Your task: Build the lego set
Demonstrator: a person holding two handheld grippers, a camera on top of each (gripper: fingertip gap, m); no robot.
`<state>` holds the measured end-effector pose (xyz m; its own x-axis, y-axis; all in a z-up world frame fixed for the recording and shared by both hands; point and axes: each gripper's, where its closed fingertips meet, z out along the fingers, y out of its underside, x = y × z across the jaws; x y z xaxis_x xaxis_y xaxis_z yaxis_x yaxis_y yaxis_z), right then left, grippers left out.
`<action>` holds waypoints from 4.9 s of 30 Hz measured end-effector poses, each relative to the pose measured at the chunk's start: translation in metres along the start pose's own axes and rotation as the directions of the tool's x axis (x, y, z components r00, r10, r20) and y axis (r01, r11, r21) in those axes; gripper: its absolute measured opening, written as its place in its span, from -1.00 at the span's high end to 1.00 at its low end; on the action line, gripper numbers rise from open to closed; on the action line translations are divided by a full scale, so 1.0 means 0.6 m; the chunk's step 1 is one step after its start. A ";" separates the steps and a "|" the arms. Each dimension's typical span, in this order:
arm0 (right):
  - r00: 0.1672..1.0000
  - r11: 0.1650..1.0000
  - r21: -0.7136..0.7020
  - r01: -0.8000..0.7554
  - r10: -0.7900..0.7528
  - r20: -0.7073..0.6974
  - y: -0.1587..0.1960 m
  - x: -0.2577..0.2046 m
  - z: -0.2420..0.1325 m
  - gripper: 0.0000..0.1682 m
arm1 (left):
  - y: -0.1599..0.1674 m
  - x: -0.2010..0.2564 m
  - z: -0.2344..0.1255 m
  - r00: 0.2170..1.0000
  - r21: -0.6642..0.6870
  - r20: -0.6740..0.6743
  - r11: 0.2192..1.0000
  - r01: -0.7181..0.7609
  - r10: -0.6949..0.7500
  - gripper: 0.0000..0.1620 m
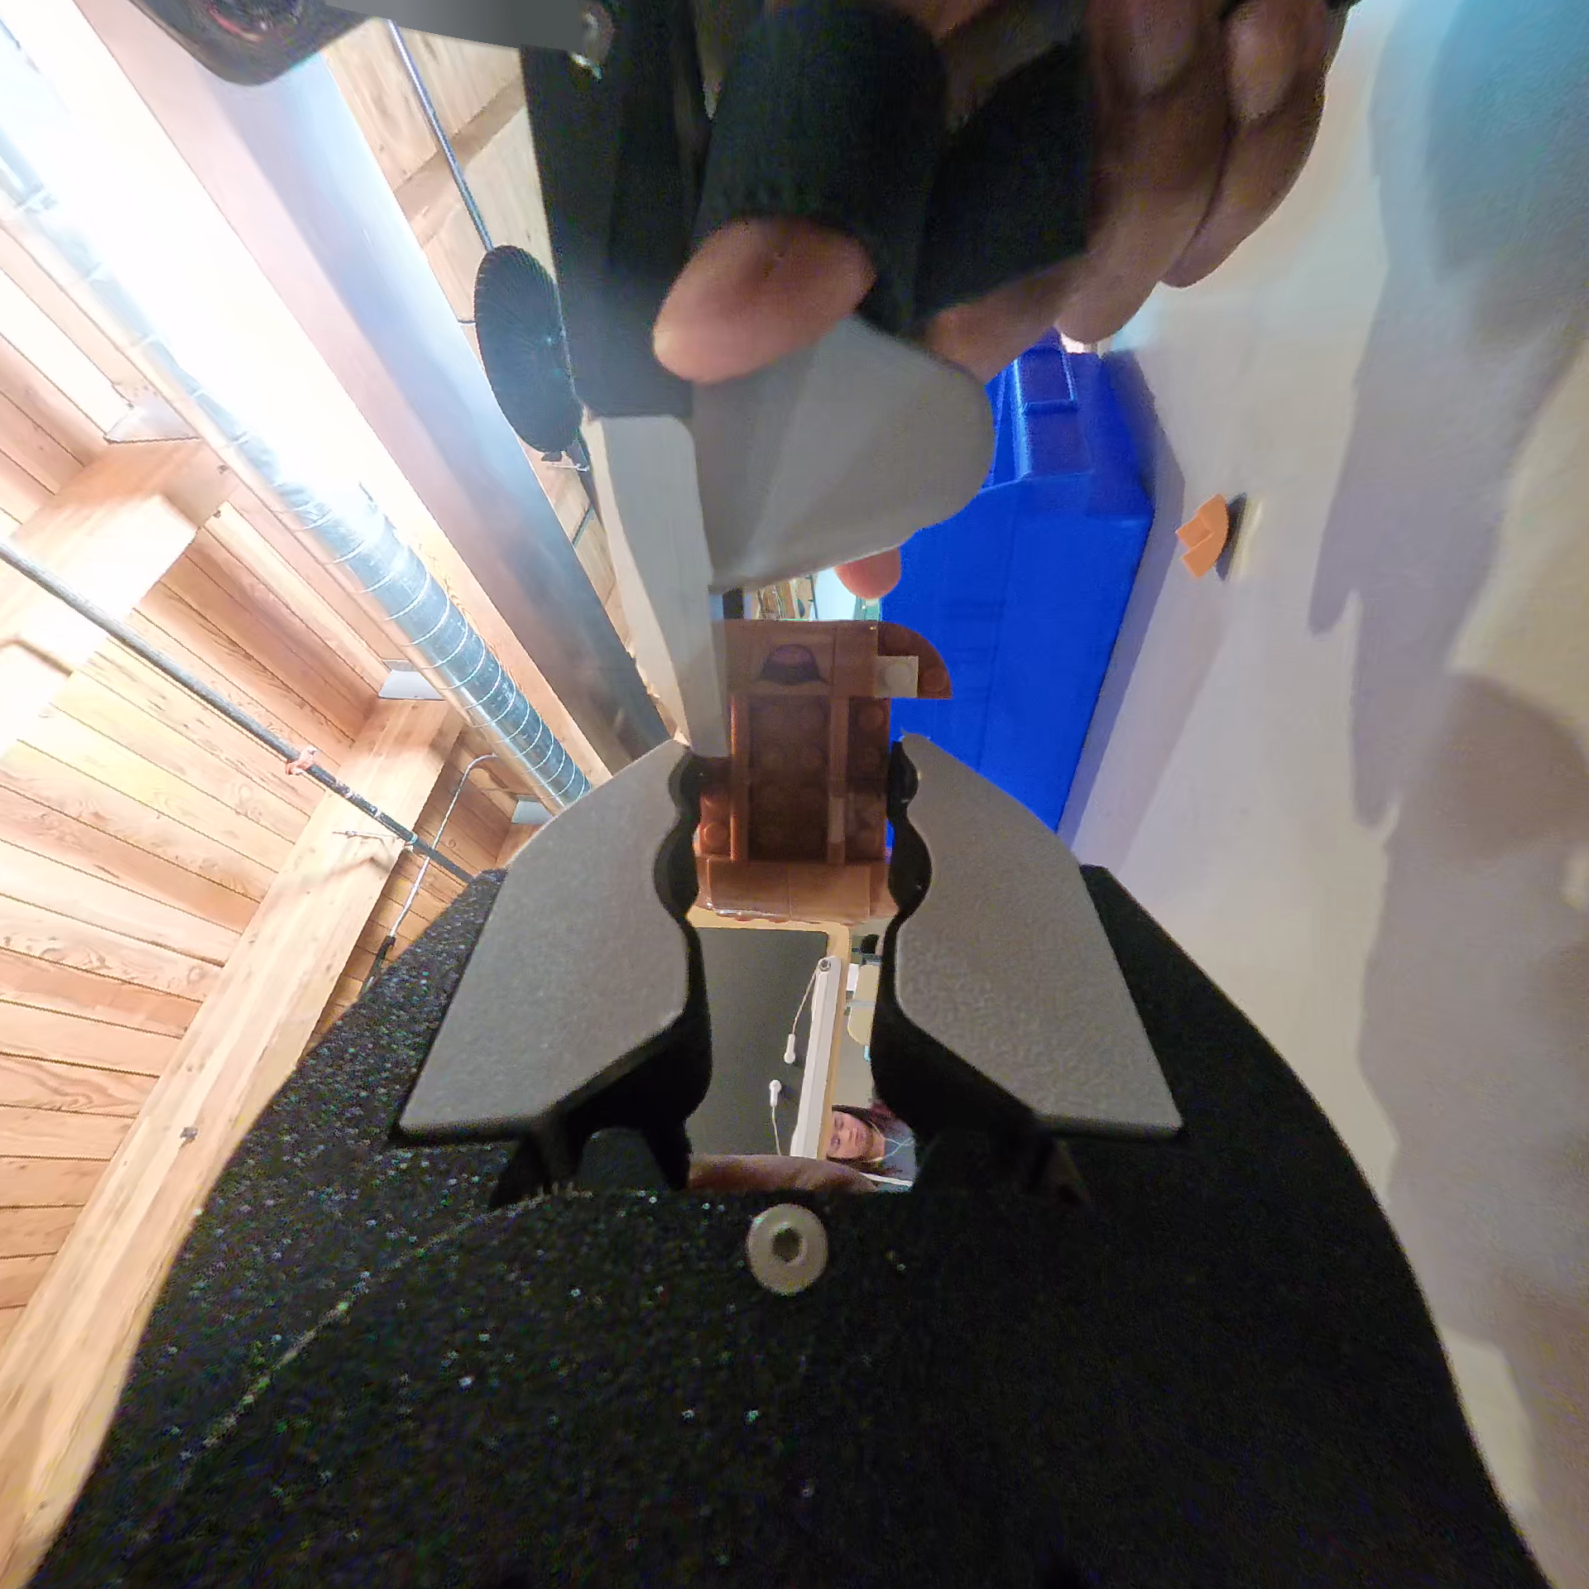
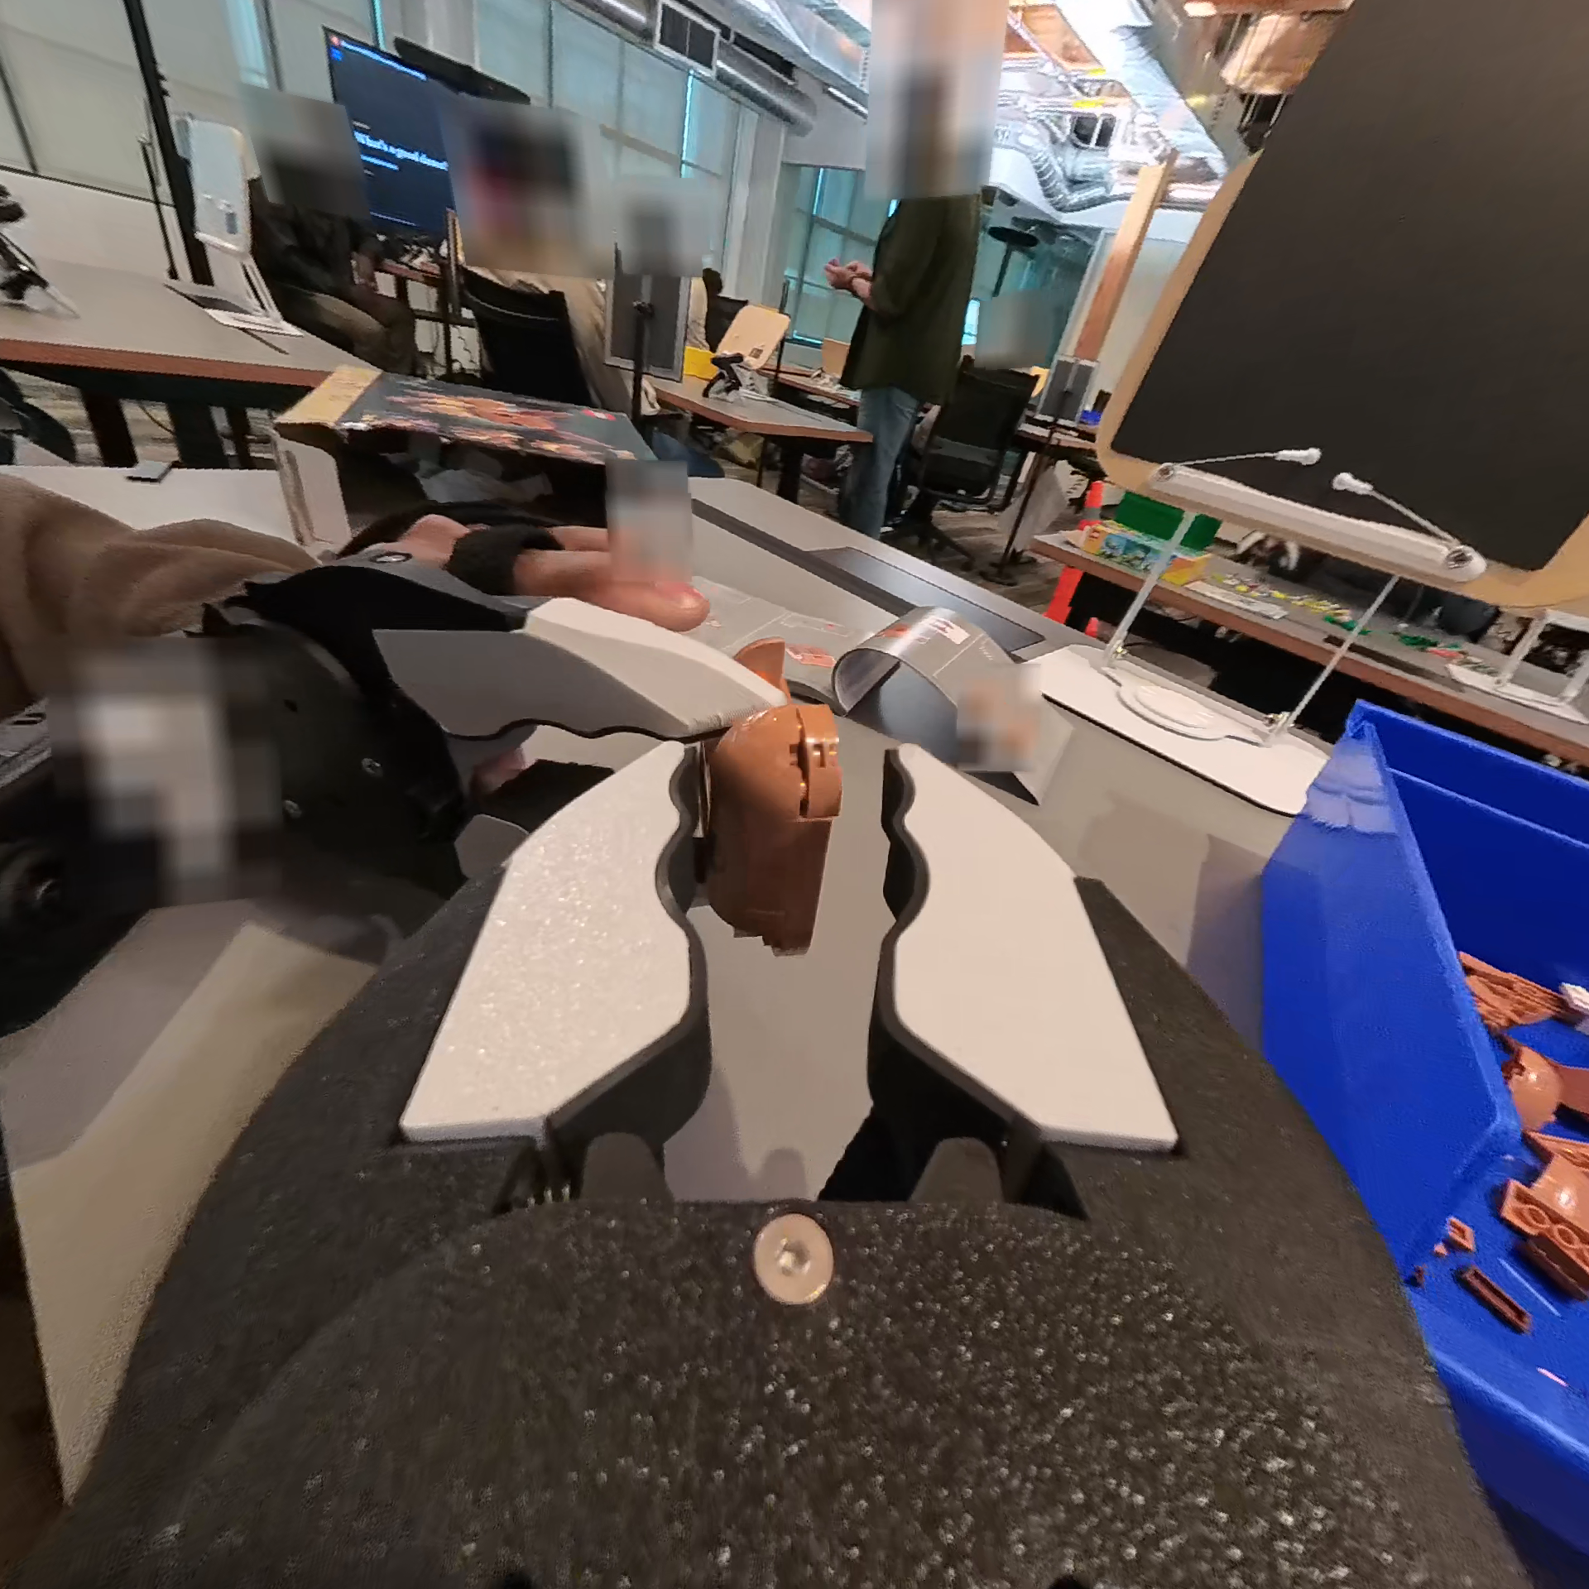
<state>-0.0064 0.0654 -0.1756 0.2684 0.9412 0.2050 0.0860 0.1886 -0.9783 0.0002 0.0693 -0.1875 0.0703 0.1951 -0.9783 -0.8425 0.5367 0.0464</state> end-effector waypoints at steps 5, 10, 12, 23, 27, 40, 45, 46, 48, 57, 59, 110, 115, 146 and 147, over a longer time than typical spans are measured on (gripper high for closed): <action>1.000 1.000 0.017 0.007 -0.006 -0.016 -0.004 0.000 -0.002 0.54 | 0.002 -0.002 0.000 1.000 -0.008 0.003 1.000 0.007 -0.006 0.49; 1.000 0.999 0.040 0.001 0.000 -0.008 -0.012 0.001 -0.006 0.63 | 0.002 0.003 0.000 1.000 -0.009 -0.008 1.000 0.005 -0.005 0.49; 1.000 1.000 0.030 -0.003 0.003 0.003 -0.008 -0.001 -0.005 0.66 | 0.002 0.004 0.001 1.000 -0.010 -0.011 1.000 0.006 -0.006 0.49; 0.998 0.999 0.032 -0.039 0.037 0.052 -0.008 -0.002 -0.004 0.70 | 0.002 0.005 0.000 1.000 -0.016 -0.020 1.000 0.019 -0.020 0.49; 0.998 0.999 0.029 -0.033 0.031 0.060 -0.008 -0.003 -0.004 0.71 | 0.003 0.006 0.000 0.999 -0.018 -0.024 1.000 0.021 -0.021 0.49; 0.994 1.000 0.023 -0.012 0.009 0.107 -0.006 -0.007 -0.009 0.73 | -0.002 0.008 -0.001 0.999 0.001 -0.035 1.000 0.023 -0.023 0.49; 0.988 0.998 0.019 -0.059 0.056 0.145 -0.003 -0.006 -0.008 0.73 | -0.003 0.012 -0.002 0.999 0.010 -0.046 1.000 0.025 -0.025 0.49; 0.986 0.997 0.018 -0.077 0.074 0.150 -0.002 -0.005 -0.008 0.72 | -0.004 0.012 -0.002 0.999 0.011 -0.046 1.000 0.023 -0.022 0.49; 0.983 0.995 0.016 -0.103 0.099 0.154 -0.001 -0.003 -0.008 0.70 | -0.005 0.013 -0.002 0.999 0.016 -0.048 1.000 0.019 -0.018 0.49; 0.973 0.994 -0.002 -0.106 0.104 0.206 0.003 -0.018 -0.003 0.52 | -0.012 0.013 -0.003 0.999 0.044 -0.049 0.999 0.023 -0.021 0.49; 0.971 0.995 0.006 -0.104 0.100 0.217 0.001 -0.020 -0.004 0.60 | -0.012 0.013 -0.003 0.998 0.046 -0.050 0.999 0.028 -0.026 0.49; 0.994 0.995 0.047 -0.084 0.080 0.074 -0.006 0.002 -0.012 0.71 | 0.000 0.008 0.004 0.998 -0.033 -0.035 0.998 0.056 -0.057 0.49; 0.991 0.996 0.037 -0.083 0.078 0.111 -0.004 -0.001 -0.013 0.72 | -0.002 0.009 0.002 0.998 -0.024 -0.040 0.998 0.053 -0.054 0.49; 0.964 0.995 0.048 -0.088 0.073 0.255 -0.004 -0.026 -0.021 0.71 | -0.020 0.016 -0.002 0.996 0.043 -0.074 0.998 0.054 -0.050 0.49; 0.965 0.995 0.054 -0.082 0.065 0.255 -0.004 -0.027 -0.021 0.74 | -0.020 0.015 -0.003 0.996 0.047 -0.071 0.997 0.053 -0.050 0.49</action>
<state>0.0012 0.0458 -0.1760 0.0194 0.9918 0.1260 0.0119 0.1258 -0.9920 0.0103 0.0632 -0.1975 0.0745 0.1093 -0.9912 -0.8116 0.5842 0.0034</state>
